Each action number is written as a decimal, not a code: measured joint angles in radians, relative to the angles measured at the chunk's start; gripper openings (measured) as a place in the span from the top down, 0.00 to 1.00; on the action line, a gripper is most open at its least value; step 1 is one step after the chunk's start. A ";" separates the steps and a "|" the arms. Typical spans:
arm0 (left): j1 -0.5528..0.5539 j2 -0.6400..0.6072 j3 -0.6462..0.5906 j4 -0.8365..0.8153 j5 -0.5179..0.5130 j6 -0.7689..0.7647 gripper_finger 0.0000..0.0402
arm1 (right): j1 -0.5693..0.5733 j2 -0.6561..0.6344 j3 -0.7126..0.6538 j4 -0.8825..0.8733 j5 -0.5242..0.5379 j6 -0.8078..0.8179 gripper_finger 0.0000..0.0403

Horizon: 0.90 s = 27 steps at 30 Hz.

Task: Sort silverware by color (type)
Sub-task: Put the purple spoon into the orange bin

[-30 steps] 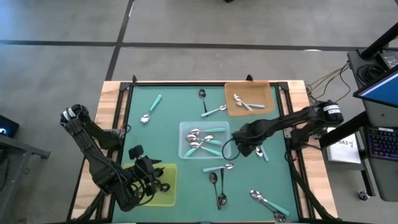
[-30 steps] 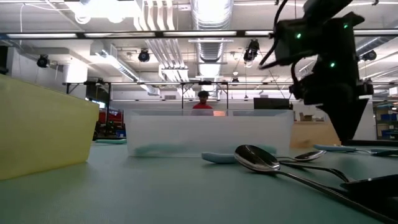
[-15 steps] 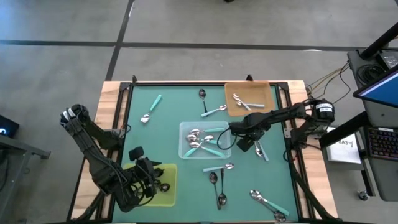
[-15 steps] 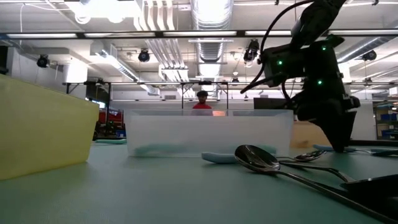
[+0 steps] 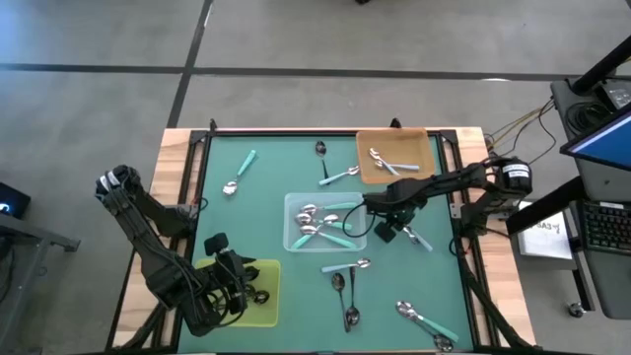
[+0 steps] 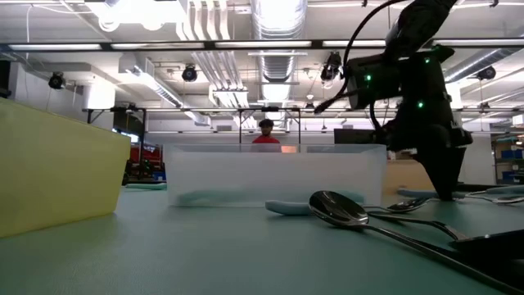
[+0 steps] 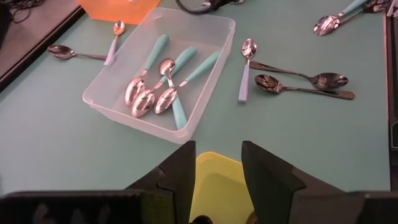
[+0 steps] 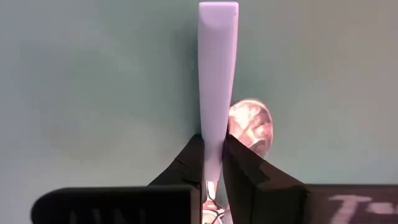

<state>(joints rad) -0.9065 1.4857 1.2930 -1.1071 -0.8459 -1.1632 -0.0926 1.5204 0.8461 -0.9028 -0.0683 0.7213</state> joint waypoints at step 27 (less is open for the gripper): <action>0.000 0.000 0.000 0.000 -0.002 0.000 0.71 | -0.112 -0.462 0.004 0.179 0.874 -0.011 0.94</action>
<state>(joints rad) -0.9070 1.4857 1.2930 -1.1076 -0.8474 -1.1627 -0.2043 1.0587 0.8500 -0.7242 0.8055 0.7105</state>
